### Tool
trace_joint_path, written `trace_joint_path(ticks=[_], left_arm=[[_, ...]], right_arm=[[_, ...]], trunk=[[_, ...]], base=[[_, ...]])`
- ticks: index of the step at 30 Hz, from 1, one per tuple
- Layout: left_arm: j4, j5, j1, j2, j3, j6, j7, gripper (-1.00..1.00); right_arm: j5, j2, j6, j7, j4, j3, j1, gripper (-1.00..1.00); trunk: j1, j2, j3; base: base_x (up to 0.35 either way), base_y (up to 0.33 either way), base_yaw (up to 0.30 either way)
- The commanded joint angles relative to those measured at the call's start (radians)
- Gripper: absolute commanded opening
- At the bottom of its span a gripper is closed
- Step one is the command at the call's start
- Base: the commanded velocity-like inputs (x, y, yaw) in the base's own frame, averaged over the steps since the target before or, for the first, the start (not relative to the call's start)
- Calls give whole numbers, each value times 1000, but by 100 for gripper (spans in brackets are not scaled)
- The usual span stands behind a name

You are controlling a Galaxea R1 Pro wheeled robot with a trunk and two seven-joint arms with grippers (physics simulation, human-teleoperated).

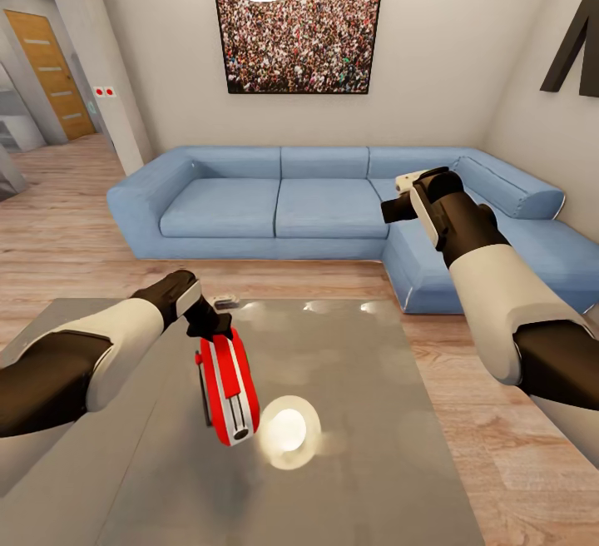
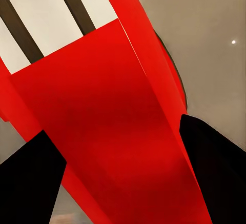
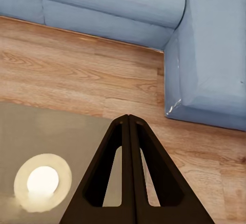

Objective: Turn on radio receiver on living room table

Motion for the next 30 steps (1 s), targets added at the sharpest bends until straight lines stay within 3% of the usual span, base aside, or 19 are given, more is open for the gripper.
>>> trace_joint_path(ticks=[1,12,18,30], left_arm=[[0,5,2,0,5,-3,0,-100],[-1,5,41,0,5,-26,0,-100],[0,6,66,2,5,-84,0,-100],[0,7,103,3,5,-95,0,-100]], right_arm=[[0,0,0,0,0,0,0,-100],[0,-1,0,0,0,0,0,-100],[0,-1,0,1,0,0,0,-100],[0,-1,0,1,0,0,0,-100]], trunk=[[0,0,0],[0,0,0],[0,0,0],[0,0,0]], base=[[0,0,0],[0,0,0],[0,0,0],[0,0,0]])
